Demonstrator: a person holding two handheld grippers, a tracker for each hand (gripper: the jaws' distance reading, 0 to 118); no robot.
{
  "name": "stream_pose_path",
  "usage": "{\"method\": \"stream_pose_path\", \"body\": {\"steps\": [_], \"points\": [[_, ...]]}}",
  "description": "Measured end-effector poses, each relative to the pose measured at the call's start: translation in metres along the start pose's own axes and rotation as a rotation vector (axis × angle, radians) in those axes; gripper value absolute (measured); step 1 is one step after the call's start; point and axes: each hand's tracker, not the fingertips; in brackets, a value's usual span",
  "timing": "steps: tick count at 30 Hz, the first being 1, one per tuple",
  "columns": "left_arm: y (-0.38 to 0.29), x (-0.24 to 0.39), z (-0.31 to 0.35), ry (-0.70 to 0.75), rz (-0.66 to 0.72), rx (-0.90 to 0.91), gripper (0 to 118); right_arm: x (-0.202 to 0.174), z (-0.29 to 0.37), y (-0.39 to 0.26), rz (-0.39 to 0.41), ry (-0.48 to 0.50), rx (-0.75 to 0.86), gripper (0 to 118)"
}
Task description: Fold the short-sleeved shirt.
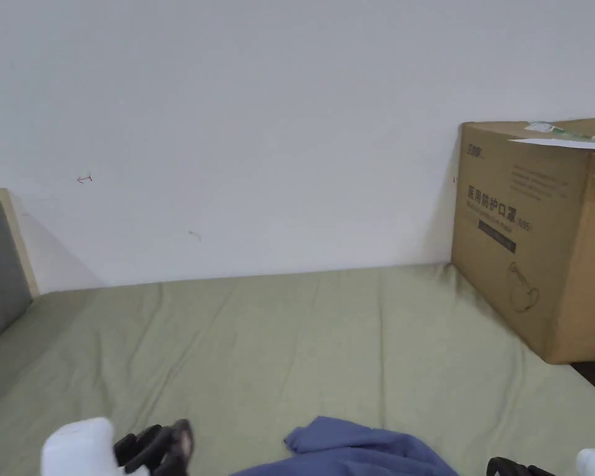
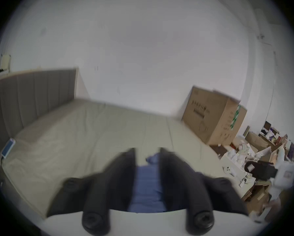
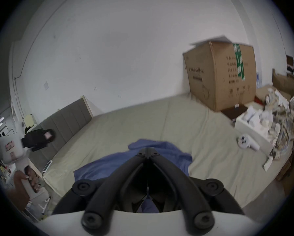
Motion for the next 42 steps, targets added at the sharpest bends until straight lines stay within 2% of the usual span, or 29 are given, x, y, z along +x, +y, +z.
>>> {"method": "stream_pose_path", "body": {"steps": [1, 2, 5, 6, 12, 14, 16, 18, 19, 20, 21, 22, 23, 25, 31, 33, 34, 35, 36, 37, 38, 39, 40, 42], "points": [[-0.001, -0.007, 0.015, -0.038, 0.003, 0.045, 0, -0.004, 0.004, 0.0, 0.01, -0.018, 0.043, 0], [-0.004, -0.011, 0.031, -0.017, -0.009, 0.091, 0, -0.008, 0.009, -0.001, 0.009, -0.034, 0.093, 0], [-0.02, -0.021, 0.064, 0.133, -0.039, 0.123, 0, -0.014, 0.017, -0.004, -0.013, -0.027, 0.177, 0], [-0.024, -0.023, 0.07, 0.175, -0.042, 0.132, 0, -0.016, 0.017, -0.005, -0.018, -0.029, 0.181, 0], [-0.025, -0.045, 0.078, 0.202, -0.025, 0.124, 0, -0.028, 0.008, -0.002, 0.005, 0.012, 0.144, 0], [-0.011, -0.063, 0.06, 0.216, 0.014, 0.019, 0, -0.033, 0.005, -0.002, 0.013, 0.018, 0.127, 0], [0.001, -0.096, 0.014, 0.217, 0.114, -0.277, 0, -0.034, 0.0, -0.003, 0.003, 0.04, 0.11, 0], [-0.013, -0.14, -0.037, 0.267, 0.282, -0.618, 0, -0.036, -0.006, -0.006, -0.006, 0.064, 0.072, 0], [-0.025, -0.158, -0.053, 0.245, 0.345, -0.659, 3, -0.037, -0.008, -0.007, -0.005, 0.071, 0.056, 0], [-0.038, -0.176, -0.069, 0.235, 0.371, -0.676, 27, -0.037, -0.012, -0.01, -0.002, 0.078, 0.04, 0], [-0.049, -0.185, -0.082, 0.273, 0.364, -0.702, 90, -0.038, -0.015, -0.012, 0.005, 0.082, 0.026, 0], [-0.061, -0.196, -0.095, 0.36, 0.313, -0.72, 117, -0.038, -0.018, -0.014, 0.014, 0.086, 0.008, 0], [-0.076, -0.205, -0.104, 0.402, 0.272, -0.748, 118, -0.038, -0.021, -0.015, 0.024, 0.086, -0.011, 0], [-0.092, -0.22, -0.12, 0.432, 0.251, -0.713, 115, -0.038, -0.027, -0.018, 0.037, 0.082, -0.041, 0], [-0.15, -0.234, -0.165, 0.391, 0.224, -0.869, 113, -0.038, -0.049, -0.027, 0.061, 0.068, -0.128, 0], [-0.154, -0.215, -0.159, 0.413, 0.029, -0.825, 112, -0.038, -0.058, -0.03, 0.074, 0.066, -0.153, 0], [-0.151, -0.209, -0.153, 0.413, -0.006, -0.794, 105, -0.038, -0.062, -0.03, 0.081, 0.067, -0.164, 0], [-0.143, -0.197, -0.144, 0.416, -0.012, -0.767, 93, -0.039, -0.068, -0.031, 0.09, 0.064, -0.177, 0], [-0.137, -0.191, -0.134, 0.404, -0.008, -0.725, 60, -0.04, -0.073, -0.03, 0.102, 0.057, -0.191, 0], [-0.133, -0.187, -0.126, 0.369, 0.025, -0.68, 14, -0.039, -0.081, -0.027, 0.104, 0.061, -0.204, 0], [-0.131, -0.186, -0.119, 0.3, 0.089, -0.649, 0, -0.038, -0.093, -0.022, 0.109, 0.073, -0.223, 0], [-0.128, -0.18, -0.115, 0.235, 0.181, -0.645, 0, -0.037, -0.109, -0.016, 0.123, 0.08, -0.241, 0], [-0.127, -0.179, -0.113, 0.195, 0.226, -0.647, 0, -0.033, -0.125, -0.01, 0.142, 0.128, -0.28, 0], [-0.125, -0.176, -0.106, 0.212, 0.255, -0.624, 0, -0.023, -0.179, 0.007, 0.09, 0.206, -0.357, 0]]}}
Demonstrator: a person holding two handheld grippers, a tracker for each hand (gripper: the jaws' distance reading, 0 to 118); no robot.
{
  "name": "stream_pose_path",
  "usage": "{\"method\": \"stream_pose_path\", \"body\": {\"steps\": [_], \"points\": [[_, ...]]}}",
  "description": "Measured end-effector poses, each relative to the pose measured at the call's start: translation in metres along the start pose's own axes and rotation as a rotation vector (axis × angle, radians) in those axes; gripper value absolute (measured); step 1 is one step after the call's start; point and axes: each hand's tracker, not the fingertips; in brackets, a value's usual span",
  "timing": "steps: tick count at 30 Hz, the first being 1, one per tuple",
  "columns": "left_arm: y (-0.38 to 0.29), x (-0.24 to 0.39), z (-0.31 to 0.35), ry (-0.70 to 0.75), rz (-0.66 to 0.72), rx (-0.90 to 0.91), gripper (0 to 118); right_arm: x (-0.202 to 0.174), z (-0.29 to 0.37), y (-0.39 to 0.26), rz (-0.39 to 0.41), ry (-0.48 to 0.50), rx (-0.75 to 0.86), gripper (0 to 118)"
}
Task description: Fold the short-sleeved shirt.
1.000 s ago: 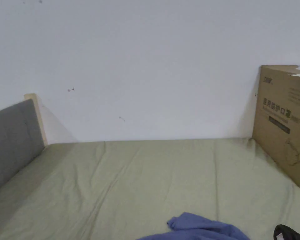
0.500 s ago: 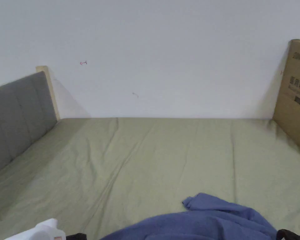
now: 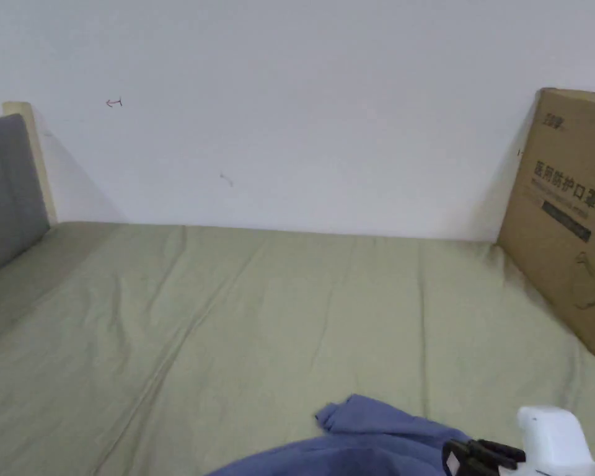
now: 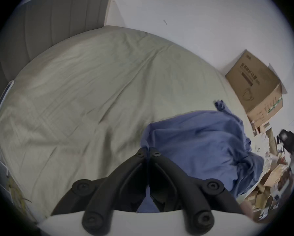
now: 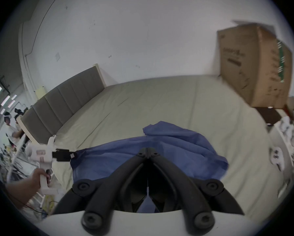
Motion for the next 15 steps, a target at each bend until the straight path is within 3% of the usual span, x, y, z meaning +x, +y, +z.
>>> {"method": "stream_pose_path", "body": {"steps": [2, 3, 4, 5, 7, 9, 12, 14, 15], "points": [[-0.002, -0.002, 0.01, 0.003, 0.045, 0.042, 0, 0.024, -0.045, 0.029, -0.029, -0.001, -0.091, 0], [-0.003, -0.005, 0.016, -0.016, 0.076, 0.051, 0, 0.032, -0.061, 0.037, -0.033, -0.017, -0.141, 28], [-0.003, -0.008, 0.02, -0.035, 0.096, 0.057, 0, 0.047, -0.086, 0.049, -0.03, -0.083, -0.188, 75], [0.0, -0.01, 0.023, -0.046, 0.108, 0.061, 0, 0.063, -0.111, 0.058, -0.037, -0.103, -0.281, 107], [-0.001, -0.014, 0.029, -0.028, 0.103, 0.062, 0, 0.097, -0.146, 0.066, -0.101, -0.106, -0.365, 112], [0.001, -0.015, 0.033, 0.008, 0.09, 0.055, 0, 0.128, -0.178, 0.058, -0.138, -0.22, -0.503, 112], [0.0, -0.02, 0.033, 0.019, 0.093, 0.047, 0, 0.159, -0.199, 0.032, -0.162, -0.348, -0.586, 112], [0.0, -0.02, 0.031, 0.009, 0.092, 0.049, 0, 0.169, -0.206, 0.016, -0.174, -0.363, -0.625, 111], [0.0, -0.019, 0.031, 0.01, 0.087, 0.047, 0, 0.164, -0.201, 0.012, -0.185, -0.306, -0.613, 110]]}}
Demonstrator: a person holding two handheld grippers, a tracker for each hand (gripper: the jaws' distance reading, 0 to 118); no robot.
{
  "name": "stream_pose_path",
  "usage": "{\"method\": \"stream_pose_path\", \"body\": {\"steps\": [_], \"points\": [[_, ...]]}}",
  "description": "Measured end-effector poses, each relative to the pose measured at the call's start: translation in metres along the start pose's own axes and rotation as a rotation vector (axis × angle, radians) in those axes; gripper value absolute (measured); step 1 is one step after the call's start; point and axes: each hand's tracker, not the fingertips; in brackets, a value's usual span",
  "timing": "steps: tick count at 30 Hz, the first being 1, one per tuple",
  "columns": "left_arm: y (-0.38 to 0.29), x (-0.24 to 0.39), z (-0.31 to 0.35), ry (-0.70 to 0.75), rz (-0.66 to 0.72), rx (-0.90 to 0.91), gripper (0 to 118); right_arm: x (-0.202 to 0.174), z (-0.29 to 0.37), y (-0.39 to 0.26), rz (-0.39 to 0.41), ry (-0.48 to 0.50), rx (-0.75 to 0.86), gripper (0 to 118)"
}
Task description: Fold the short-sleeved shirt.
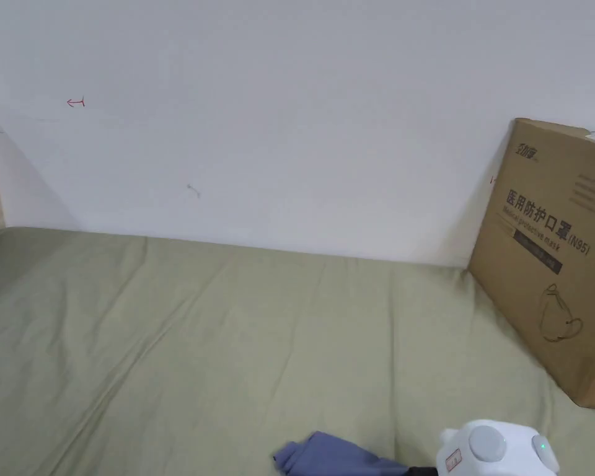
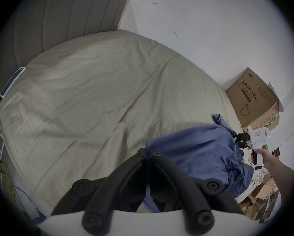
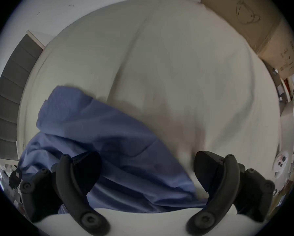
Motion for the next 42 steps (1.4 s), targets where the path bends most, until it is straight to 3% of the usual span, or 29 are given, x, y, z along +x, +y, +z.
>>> {"method": "stream_pose_path", "body": {"steps": [1, 2, 3, 4, 5, 6, 7, 9, 12, 16, 24, 30, 35, 42], "points": [[-0.001, 0.002, 0.0, 0.007, -0.01, -0.006, 0, -0.002, 0.002, -0.005, 0.003, 0.003, 0.007, 104], [0.0, 0.004, -0.001, 0.014, -0.02, -0.013, 0, -0.007, 0.011, -0.008, 0.026, -0.008, 0.027, 89], [0.0, 0.006, 0.0, 0.016, -0.022, -0.017, 0, -0.01, 0.019, -0.01, 0.046, 0.001, 0.043, 49], [0.0, 0.007, 0.003, 0.015, -0.021, -0.018, 0, -0.012, 0.026, -0.013, 0.062, 0.004, 0.057, 49], [0.0, 0.01, 0.008, 0.01, -0.018, -0.014, 0, -0.012, 0.037, -0.018, 0.066, 0.025, 0.088, 36], [0.001, 0.012, 0.013, 0.001, -0.016, -0.002, 0, -0.011, 0.045, -0.02, 0.042, 0.119, 0.084, 8], [0.002, 0.015, 0.018, -0.004, -0.018, 0.009, 0, -0.012, 0.056, -0.025, 0.002, 0.186, 0.089, 3], [0.008, 0.023, 0.032, -0.014, -0.034, 0.026, 0, -0.016, 0.083, -0.035, 0.011, 0.217, 0.135, 3], [0.023, 0.033, 0.062, -0.04, -0.03, 0.114, 0, -0.019, 0.139, -0.048, 0.108, 0.221, 0.276, 3], [0.063, 0.054, 0.104, -0.105, -0.08, 0.189, 0, -0.008, 0.224, -0.065, 0.084, 0.235, 0.412, 3], [0.151, 0.111, 0.2, -0.184, -0.226, 0.409, 0, 0.021, 0.391, -0.087, 0.062, 0.372, 0.678, 3], [0.216, 0.162, 0.243, -0.121, -0.404, 0.57, 0, 0.004, 0.484, -0.076, 0.156, 0.262, 0.838, 3], [0.27, 0.191, 0.248, -0.134, -0.381, 0.571, 0, -0.007, 0.515, -0.029, 0.131, 0.239, 0.869, 3], [0.352, 0.224, 0.201, -0.063, -0.311, 0.593, 0, -0.035, 0.526, 0.057, 0.11, 0.154, 0.966, 3]]}}
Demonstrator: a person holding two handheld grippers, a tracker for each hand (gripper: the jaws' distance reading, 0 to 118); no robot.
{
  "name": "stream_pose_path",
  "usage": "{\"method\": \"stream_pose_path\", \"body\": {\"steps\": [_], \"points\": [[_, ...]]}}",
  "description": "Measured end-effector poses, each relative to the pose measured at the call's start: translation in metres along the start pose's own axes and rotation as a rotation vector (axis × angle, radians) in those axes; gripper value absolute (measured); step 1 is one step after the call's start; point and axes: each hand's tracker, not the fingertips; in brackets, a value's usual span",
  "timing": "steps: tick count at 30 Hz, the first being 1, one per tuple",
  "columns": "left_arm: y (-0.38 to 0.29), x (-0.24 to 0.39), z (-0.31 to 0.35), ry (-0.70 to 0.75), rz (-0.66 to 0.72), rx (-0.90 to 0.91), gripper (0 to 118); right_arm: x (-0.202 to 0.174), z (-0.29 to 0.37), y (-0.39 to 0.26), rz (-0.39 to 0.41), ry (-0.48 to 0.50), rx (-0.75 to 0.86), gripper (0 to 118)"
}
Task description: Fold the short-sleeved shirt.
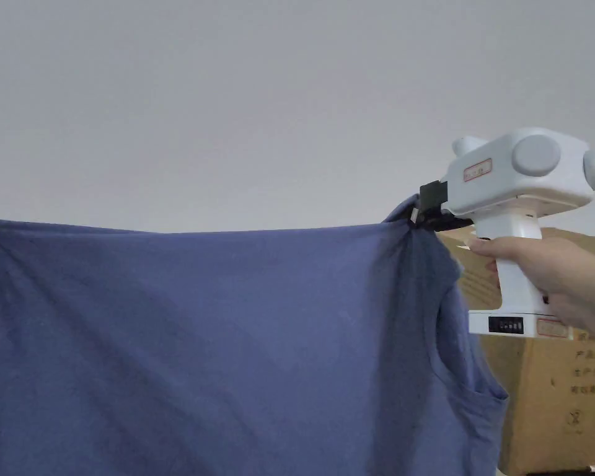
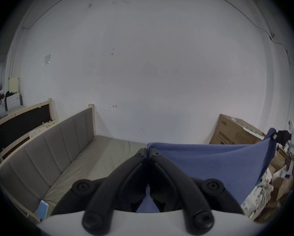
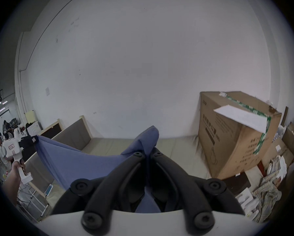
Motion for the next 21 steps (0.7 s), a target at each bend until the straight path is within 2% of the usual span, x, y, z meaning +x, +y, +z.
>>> {"method": "stream_pose_path", "body": {"steps": [4, 8, 13, 15, 17, 21], "points": [[0.009, 0.01, -0.038, 0.029, 0.032, 0.055, 0, -0.005, -0.042, 0.013, 0.062, -0.067, 0.061, 3], [0.004, 0.02, -0.059, 0.056, 0.005, 0.17, 0, -0.012, -0.069, 0.009, 0.141, -0.161, 0.166, 3], [-0.026, 0.026, -0.085, 0.073, -0.025, 0.13, 0, -0.001, -0.091, -0.021, 0.108, -0.18, 0.191, 3], [-0.052, 0.024, -0.096, 0.051, -0.028, 0.055, 0, 0.008, -0.098, -0.053, 0.085, -0.207, 0.172, 3], [-0.089, 0.022, -0.103, 0.032, -0.027, -0.014, 0, 0.022, -0.105, -0.097, 0.034, -0.183, 0.114, 3], [-0.216, 0.005, -0.1, -0.011, 0.032, -0.242, 0, 0.061, -0.124, -0.232, 0.008, -0.184, -0.135, 3]]}}
